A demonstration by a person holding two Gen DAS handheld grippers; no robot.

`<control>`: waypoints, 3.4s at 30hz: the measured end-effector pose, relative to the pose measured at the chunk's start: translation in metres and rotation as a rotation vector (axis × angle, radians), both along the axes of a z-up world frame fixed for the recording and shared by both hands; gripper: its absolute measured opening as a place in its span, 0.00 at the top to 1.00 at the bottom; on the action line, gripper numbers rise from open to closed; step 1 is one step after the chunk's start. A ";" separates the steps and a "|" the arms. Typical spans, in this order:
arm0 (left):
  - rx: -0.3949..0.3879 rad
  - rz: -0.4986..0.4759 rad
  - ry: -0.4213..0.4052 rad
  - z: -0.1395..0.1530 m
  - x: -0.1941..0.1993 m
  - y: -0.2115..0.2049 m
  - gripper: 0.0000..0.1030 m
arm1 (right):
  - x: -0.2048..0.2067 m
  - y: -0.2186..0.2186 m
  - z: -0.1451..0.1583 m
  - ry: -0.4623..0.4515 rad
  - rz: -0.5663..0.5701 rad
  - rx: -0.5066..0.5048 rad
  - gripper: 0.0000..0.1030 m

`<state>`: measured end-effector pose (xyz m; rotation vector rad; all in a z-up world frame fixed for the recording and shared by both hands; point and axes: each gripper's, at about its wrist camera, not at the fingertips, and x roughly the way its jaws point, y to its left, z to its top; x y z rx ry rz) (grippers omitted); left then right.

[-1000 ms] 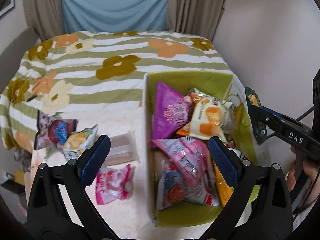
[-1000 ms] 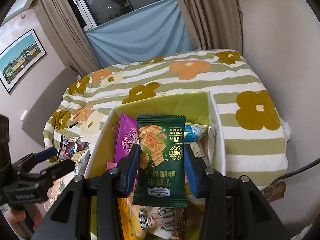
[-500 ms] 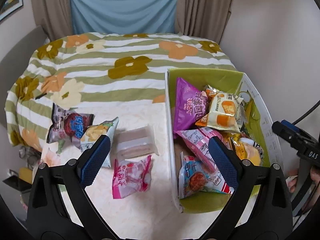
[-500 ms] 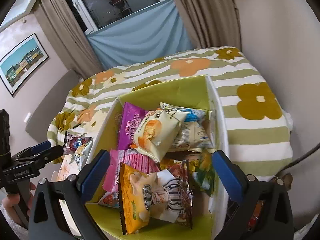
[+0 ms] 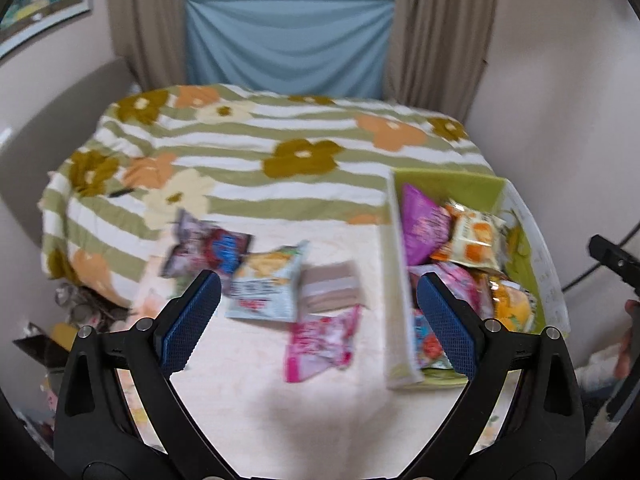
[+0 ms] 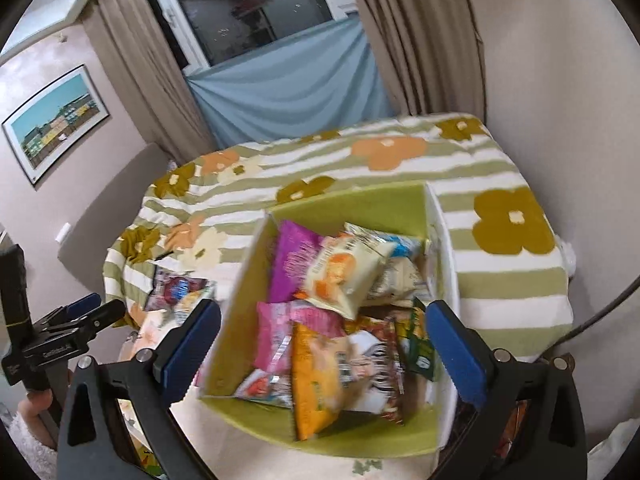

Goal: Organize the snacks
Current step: 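Withdraw both tools from the box toward the remaining snacks, then grasp the purple chocolate bag with the left tool while the right tool grasps the white-blue chips bag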

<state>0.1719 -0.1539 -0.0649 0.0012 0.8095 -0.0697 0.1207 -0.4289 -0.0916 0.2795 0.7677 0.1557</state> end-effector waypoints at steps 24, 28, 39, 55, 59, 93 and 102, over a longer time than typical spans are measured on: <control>-0.090 -0.085 0.179 -0.059 0.099 0.203 0.05 | 0.063 0.232 -0.030 0.111 0.042 -0.052 0.01; -0.135 -0.159 0.240 -0.089 0.133 0.213 0.05 | 0.077 0.256 -0.049 0.148 0.009 -0.058 0.01; -0.226 -0.321 0.400 -0.170 0.200 0.199 0.05 | 0.117 0.300 -0.119 0.253 -0.051 -0.117 0.01; -0.275 -0.332 0.491 -0.223 0.219 0.187 0.27 | 0.147 0.317 -0.165 0.321 -0.001 -0.183 0.02; -0.263 -0.326 0.483 -0.220 0.216 0.191 0.30 | 0.151 0.321 -0.168 0.323 0.023 -0.192 0.02; -0.266 -0.182 0.359 -0.156 0.166 0.268 0.49 | 0.160 0.349 -0.172 0.345 0.093 -0.229 0.41; -0.253 -0.219 0.281 -0.107 0.152 0.262 0.49 | 0.140 0.343 -0.124 0.275 0.045 -0.202 0.41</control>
